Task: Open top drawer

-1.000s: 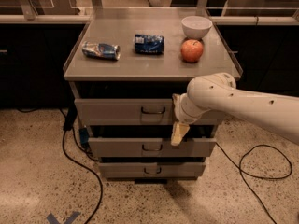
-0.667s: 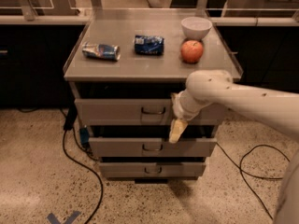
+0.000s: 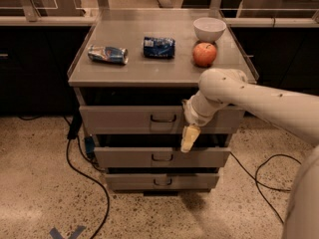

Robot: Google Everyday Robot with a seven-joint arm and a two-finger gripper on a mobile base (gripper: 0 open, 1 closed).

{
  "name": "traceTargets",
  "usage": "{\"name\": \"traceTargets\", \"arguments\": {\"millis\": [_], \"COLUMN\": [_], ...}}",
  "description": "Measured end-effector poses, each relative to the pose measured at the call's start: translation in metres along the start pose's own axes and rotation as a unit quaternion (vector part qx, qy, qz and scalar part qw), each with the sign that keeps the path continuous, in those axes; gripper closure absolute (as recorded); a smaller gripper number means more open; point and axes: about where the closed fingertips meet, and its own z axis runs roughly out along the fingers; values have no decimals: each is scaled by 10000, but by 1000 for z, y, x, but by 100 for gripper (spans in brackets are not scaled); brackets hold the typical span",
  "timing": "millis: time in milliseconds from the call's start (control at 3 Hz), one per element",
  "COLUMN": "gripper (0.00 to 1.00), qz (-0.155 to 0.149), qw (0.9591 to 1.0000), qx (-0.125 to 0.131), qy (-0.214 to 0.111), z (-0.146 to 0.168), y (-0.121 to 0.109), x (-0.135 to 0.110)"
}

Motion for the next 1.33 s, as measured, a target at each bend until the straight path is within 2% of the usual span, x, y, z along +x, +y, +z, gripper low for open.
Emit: {"name": "traceTargets", "arguments": {"millis": [333,667,1000,1333], "gripper": [0,0,0,0], "qz": [74,212,731,1004], "qw": [9998,9982,9911,9802], "qx": [-201,-565,-1107,-1700], "qy": [-24,-18,-130,-113], "z": [-4,-16,-65,-115], "y": [-3,9,28,62], "x": [3,7,16,21]}}
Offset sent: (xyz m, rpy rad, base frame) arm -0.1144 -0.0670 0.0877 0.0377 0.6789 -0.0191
